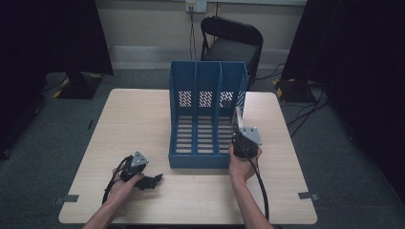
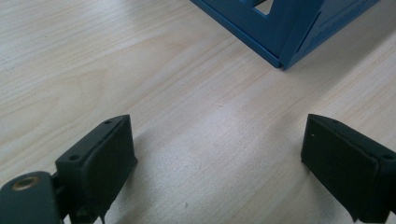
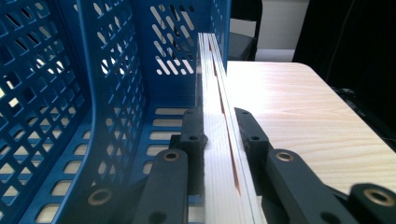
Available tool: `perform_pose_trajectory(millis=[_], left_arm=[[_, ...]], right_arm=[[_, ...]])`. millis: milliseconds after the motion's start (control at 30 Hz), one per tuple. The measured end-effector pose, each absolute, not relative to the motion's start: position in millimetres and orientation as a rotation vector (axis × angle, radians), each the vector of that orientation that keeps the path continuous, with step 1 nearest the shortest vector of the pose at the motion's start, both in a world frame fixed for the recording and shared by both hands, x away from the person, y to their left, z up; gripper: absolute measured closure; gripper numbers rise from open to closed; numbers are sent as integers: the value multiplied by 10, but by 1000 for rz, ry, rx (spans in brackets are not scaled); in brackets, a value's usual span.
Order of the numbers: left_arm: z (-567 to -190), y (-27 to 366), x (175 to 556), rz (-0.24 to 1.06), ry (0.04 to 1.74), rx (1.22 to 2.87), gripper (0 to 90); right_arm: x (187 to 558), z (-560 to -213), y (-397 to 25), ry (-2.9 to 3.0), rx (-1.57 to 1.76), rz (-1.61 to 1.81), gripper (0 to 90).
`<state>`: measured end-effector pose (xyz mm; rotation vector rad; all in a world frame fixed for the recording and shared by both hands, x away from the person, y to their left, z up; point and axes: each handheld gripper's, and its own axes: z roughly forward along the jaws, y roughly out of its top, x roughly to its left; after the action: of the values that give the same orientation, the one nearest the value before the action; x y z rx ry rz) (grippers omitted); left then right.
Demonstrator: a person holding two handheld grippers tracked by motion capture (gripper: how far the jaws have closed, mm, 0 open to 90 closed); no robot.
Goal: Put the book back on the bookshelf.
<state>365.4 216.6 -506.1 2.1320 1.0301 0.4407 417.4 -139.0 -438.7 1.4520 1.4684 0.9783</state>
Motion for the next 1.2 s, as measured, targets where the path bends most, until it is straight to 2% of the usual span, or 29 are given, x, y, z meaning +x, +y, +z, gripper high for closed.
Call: perform_pose_trajectory(millis=[300, 333, 433, 500, 900, 1000, 1200], left_arm=[[-5060, 2166, 3647, 440, 1030, 2132, 94], [-5060, 2166, 3647, 441, 1030, 2133, 94], [-5060, 2166, 3647, 441, 1030, 2132, 94], [-5060, 2166, 3647, 441, 1030, 2132, 94], [-5061, 2165, 3645, 443, 1033, 2129, 95], [-5062, 2164, 3641, 443, 1033, 2127, 95], [-5062, 2164, 3641, 443, 1034, 2126, 95]], right_arm=[[4178, -4383, -1396, 1485, 1431, 963, 746], [4183, -4384, -1399, 1484, 1437, 965, 713], [4191, -4386, -1417, 1485, 1448, 970, 688], [4189, -4375, -1435, 1484, 1441, 984, 610], [4235, -4375, -1468, 1555, 1476, 1064, 427], [4242, -4355, -1499, 1584, 1480, 1115, 311], [4250, -4330, -1581, 1643, 1482, 1196, 204]])
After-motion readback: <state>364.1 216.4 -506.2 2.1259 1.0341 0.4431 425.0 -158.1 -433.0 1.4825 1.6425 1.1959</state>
